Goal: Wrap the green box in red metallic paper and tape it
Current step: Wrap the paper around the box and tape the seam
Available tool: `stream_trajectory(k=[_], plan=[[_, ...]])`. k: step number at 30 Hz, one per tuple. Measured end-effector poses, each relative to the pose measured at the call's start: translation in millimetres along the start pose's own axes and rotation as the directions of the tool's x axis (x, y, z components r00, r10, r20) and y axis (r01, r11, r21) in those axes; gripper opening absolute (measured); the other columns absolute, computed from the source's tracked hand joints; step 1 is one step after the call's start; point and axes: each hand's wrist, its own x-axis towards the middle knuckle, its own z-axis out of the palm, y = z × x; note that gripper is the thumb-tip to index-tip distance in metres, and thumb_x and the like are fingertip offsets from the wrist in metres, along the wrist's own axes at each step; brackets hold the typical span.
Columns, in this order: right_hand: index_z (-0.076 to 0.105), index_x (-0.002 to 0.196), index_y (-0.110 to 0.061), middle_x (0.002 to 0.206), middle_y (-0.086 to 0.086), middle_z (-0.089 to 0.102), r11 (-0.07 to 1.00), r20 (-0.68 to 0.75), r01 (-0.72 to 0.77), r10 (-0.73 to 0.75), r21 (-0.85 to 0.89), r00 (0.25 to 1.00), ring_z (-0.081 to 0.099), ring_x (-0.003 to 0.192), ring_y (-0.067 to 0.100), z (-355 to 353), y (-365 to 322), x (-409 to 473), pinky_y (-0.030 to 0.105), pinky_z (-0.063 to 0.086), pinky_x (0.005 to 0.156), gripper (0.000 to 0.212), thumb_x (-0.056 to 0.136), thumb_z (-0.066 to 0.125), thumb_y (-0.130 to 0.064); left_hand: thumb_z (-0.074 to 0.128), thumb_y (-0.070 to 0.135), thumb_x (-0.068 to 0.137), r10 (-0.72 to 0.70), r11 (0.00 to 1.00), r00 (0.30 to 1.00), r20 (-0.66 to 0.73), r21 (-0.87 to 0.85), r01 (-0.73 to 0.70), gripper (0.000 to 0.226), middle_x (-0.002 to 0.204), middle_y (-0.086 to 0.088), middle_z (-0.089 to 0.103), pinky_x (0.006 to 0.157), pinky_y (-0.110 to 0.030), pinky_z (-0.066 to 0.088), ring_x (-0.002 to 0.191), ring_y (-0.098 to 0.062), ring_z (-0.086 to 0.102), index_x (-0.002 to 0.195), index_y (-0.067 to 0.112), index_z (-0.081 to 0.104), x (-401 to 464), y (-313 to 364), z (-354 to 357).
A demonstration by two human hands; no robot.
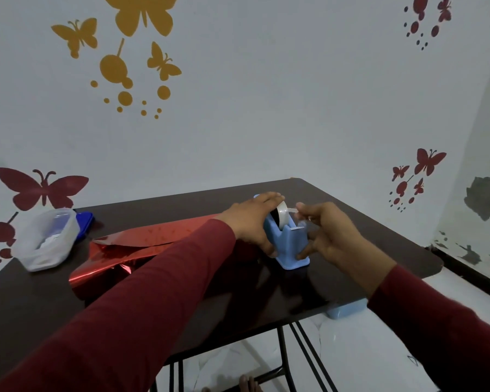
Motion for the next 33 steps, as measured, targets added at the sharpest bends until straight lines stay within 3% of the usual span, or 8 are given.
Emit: stream_trajectory(k=[2,5,9,13,17,26,30,33], plan=[[0.075,0.1,0.0,0.101,-0.001,0.072,0.996,0.01,0.073,-0.073,0.058,0.997,0.068,0.096,0.025,-6,16,-8,0.049,0.054,0.069,0.014,0.092,0.065,-0.008,0.093,0.053,0.057,0.009,1.0,1.0,-0.002,0.025,-0.009,0.135,0.169,0.021,0.005,0.117,-0.055,0.035,0.153,-0.013,0.024,0.163,0.037,0.011,0,1,-1],[0.071,0.076,-0.003,0.117,-0.008,0.075,0.982,0.016,0.166,-0.168,0.086,0.986,0.068,0.11,0.014,-14,37,-15,0.057,0.057,0.084,0.02,0.094,0.068,-0.012,0.092,0.048,0.058,0.013,0.998,1.0,0.002,0.06,-0.013,0.131,0.168,0.022,0.006,0.116,-0.056,0.035,0.153,-0.012,0.025,0.163,0.037,0.015,-1,7,-4],[0.079,0.102,-0.006,0.088,0.005,0.075,0.976,-0.08,0.177,-0.168,0.129,0.983,0.071,0.109,0.025,-18,57,-18,0.056,0.059,0.09,0.024,0.089,0.078,-0.026,0.094,0.04,0.06,-0.029,0.997,0.999,0.046,0.072,0.025,0.132,0.17,0.021,0.001,0.117,-0.057,0.033,0.155,-0.014,0.02,0.163,0.036,0.011,-4,12,-10],[0.068,0.069,-0.01,0.093,0.014,0.076,0.973,-0.109,0.155,-0.138,0.171,0.984,0.072,0.108,0.026,-16,67,-18,0.055,0.056,0.098,0.024,0.085,0.082,-0.023,0.094,0.034,0.062,-0.051,0.996,0.995,0.083,0.082,0.044,0.134,0.17,0.021,-0.003,0.117,-0.059,0.034,0.156,-0.014,0.016,0.164,0.036,0.007,-6,15,-11],[0.072,0.074,-0.002,0.101,0.024,0.076,0.982,-0.16,0.124,-0.101,0.14,0.982,0.074,0.107,0.034,-16,70,-17,0.046,0.061,0.091,0.021,0.084,0.084,-0.016,0.095,0.032,0.061,-0.056,0.996,0.995,0.087,0.072,0.05,0.135,0.169,0.024,-0.004,0.116,-0.058,0.036,0.156,-0.014,0.018,0.164,0.037,0.006,-6,15,-10],[0.067,0.061,0.004,0.076,0.015,0.077,0.984,-0.194,0.175,-0.166,0.03,0.967,0.075,0.105,0.026,-22,77,-14,0.041,0.064,0.081,0.029,0.08,0.086,-0.006,0.091,0.032,0.064,-0.06,0.998,0.997,-0.043,0.021,0.061,0.124,0.168,0.021,-0.003,0.116,-0.066,0.027,0.154,-0.026,0.016,0.163,0.038,0.015,-13,23,-8],[0.066,0.066,0.013,0.071,0.012,0.077,0.968,-0.201,0.246,-0.251,-0.049,0.947,0.076,0.102,0.018,-25,84,-21,0.033,0.063,0.08,0.032,0.081,0.086,-0.007,0.086,0.032,0.07,0.045,0.997,0.987,-0.156,-0.06,-0.055,0.104,0.164,0.012,0.019,0.115,-0.053,0.036,0.146,-0.024,0.028,0.158,0.035,0.032,-17,38,-14],[0.07,0.061,0.004,0.074,0.014,0.077,0.932,-0.147,0.362,-0.361,-0.021,0.921,0.074,0.108,0.018,-29,85,-34,0.042,0.058,0.097,0.03,0.084,0.084,-0.01,0.08,0.028,0.083,0.045,0.974,0.987,-0.153,-0.211,-0.077,0.075,0.147,0.009,0.051,0.104,-0.028,0.045,0.116,-0.005,0.055,0.151,0.028,0.048,-27,49,-26]])
